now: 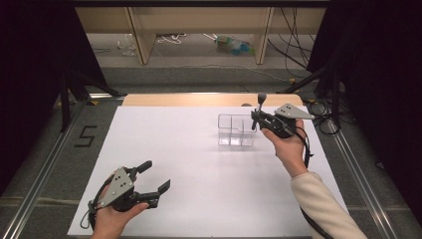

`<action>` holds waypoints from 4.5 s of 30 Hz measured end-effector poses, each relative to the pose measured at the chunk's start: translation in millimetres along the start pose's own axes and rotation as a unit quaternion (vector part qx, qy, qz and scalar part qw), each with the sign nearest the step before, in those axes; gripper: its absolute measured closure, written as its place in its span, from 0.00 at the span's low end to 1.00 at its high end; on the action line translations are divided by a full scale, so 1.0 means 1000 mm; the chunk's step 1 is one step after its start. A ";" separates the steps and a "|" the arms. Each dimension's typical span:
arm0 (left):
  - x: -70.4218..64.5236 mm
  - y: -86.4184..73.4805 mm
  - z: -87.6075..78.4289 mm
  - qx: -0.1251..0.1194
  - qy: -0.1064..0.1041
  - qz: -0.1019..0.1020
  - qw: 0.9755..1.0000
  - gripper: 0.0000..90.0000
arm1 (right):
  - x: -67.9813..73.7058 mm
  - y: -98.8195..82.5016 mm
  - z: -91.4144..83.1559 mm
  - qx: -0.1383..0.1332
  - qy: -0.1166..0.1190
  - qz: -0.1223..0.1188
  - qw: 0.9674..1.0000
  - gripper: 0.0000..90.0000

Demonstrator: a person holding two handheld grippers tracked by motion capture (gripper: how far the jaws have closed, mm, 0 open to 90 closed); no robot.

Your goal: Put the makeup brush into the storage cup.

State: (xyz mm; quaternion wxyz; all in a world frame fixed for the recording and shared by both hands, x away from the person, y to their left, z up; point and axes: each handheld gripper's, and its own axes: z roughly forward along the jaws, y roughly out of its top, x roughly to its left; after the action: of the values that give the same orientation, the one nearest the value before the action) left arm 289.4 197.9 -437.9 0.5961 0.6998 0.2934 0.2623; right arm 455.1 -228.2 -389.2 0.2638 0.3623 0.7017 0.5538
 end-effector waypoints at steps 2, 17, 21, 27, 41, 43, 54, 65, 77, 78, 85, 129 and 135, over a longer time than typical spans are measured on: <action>0.000 0.000 0.000 0.000 -0.001 0.001 1.000 0.18 | 0.000 0.000 0.000 0.001 -0.003 0.003 1.000 0.88; 0.000 0.000 0.000 0.000 0.000 0.000 1.000 0.18 | -0.003 0.001 0.004 0.010 -0.008 0.002 1.000 0.88; 0.000 0.000 0.000 0.000 0.000 0.000 1.000 0.18 | -0.004 0.001 0.004 0.007 -0.007 0.006 1.000 0.88; 0.000 0.000 0.000 0.000 -0.001 0.002 1.000 0.18 | -0.006 0.001 0.006 0.002 -0.011 0.007 1.000 0.88; 0.001 0.000 0.001 0.001 -0.001 0.006 1.000 0.18 | -0.010 0.000 0.008 0.008 -0.015 0.008 1.000 0.88; 0.001 0.000 0.001 0.000 -0.002 0.007 1.000 0.18 | -0.011 0.001 0.009 0.005 -0.016 0.006 1.000 0.88; 0.002 0.000 0.000 0.001 -0.002 0.008 1.000 0.18 | -0.012 0.002 0.010 0.009 -0.016 0.008 1.000 0.88; 0.002 0.000 0.000 0.001 -0.003 0.011 1.000 0.18 | -0.011 0.003 0.012 0.014 -0.015 0.010 1.000 0.88; 0.001 0.000 0.000 0.001 -0.001 0.005 1.000 0.18 | -0.012 0.003 0.017 0.017 -0.017 0.009 1.000 0.88; 0.001 0.000 0.000 0.001 -0.001 0.005 1.000 0.18 | -0.012 0.003 0.018 0.016 -0.018 0.009 1.000 0.88; 0.001 0.000 0.000 0.001 -0.001 0.004 1.000 0.18 | -0.013 0.003 0.020 0.010 -0.019 0.006 1.000 0.88; 0.001 -0.001 0.001 0.002 -0.003 0.003 1.000 0.19 | -0.016 0.002 0.030 0.012 -0.025 0.004 1.000 0.88; 0.001 -0.001 0.001 0.001 -0.003 0.003 1.000 0.19 | -0.016 0.000 0.031 0.016 -0.024 0.005 1.000 0.88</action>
State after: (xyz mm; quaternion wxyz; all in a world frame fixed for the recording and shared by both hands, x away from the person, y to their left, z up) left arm 291.0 198.3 -439.1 0.5951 0.7024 0.2898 0.2618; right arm 489.0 -222.5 -397.0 0.2724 0.3832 0.7018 0.5351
